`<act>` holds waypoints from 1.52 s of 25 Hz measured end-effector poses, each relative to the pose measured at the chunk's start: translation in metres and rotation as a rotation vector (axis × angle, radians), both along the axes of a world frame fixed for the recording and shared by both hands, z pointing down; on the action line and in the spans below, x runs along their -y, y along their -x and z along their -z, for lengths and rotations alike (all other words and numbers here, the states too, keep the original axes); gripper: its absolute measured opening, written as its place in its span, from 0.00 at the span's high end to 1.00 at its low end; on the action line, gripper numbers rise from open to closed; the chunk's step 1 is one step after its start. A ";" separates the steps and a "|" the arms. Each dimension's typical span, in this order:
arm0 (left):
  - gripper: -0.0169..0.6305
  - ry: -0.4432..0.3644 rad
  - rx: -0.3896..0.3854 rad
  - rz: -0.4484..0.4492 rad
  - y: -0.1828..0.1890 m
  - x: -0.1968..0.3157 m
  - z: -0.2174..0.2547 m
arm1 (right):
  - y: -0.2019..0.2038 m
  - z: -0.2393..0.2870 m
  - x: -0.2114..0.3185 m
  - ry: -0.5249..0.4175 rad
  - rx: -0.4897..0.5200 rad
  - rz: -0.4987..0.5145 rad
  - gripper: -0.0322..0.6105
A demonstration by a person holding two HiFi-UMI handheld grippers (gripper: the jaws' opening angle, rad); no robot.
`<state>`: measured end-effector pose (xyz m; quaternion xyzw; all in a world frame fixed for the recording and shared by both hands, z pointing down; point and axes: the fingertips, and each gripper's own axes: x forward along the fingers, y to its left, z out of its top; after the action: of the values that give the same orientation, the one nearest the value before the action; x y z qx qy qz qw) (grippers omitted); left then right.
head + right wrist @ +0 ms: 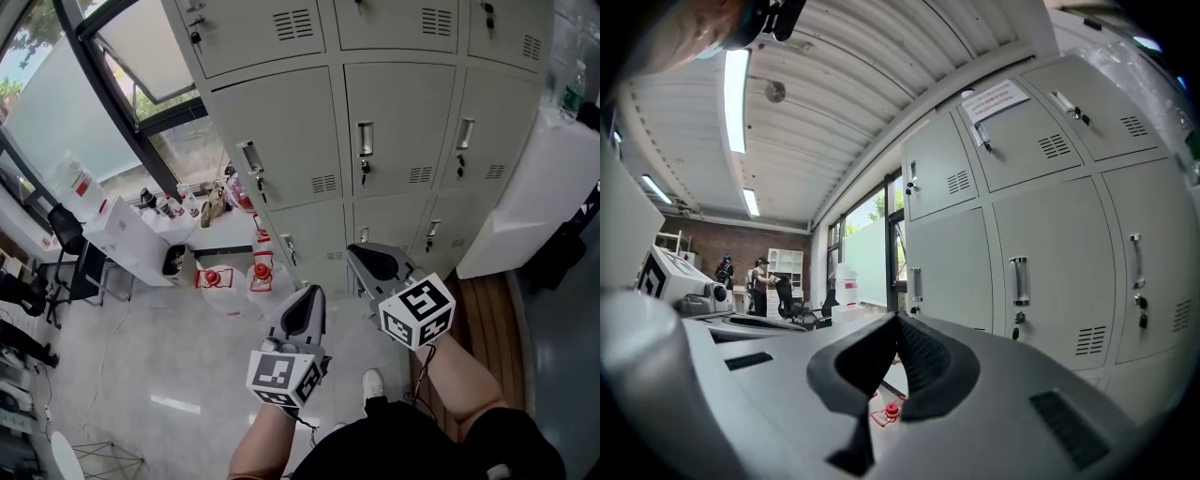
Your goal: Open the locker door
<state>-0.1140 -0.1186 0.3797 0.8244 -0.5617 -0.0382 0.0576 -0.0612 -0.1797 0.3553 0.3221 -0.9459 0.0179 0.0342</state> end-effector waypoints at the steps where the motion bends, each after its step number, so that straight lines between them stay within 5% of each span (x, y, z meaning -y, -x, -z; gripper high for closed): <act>1: 0.95 0.001 0.002 -0.003 -0.004 0.008 0.000 | -0.004 -0.001 0.009 0.001 -0.001 -0.003 0.87; 22: 0.95 -0.004 0.048 -0.047 -0.077 0.124 0.007 | -0.066 0.002 0.148 0.010 0.020 -0.059 0.87; 38: 0.95 0.001 0.046 -0.055 -0.077 0.157 0.005 | -0.058 -0.002 0.202 0.039 0.033 -0.085 0.87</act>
<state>-0.0367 -0.2757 0.3743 0.8401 -0.5401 -0.0172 0.0463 -0.0030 -0.3820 0.3576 0.3608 -0.9314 0.0431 0.0239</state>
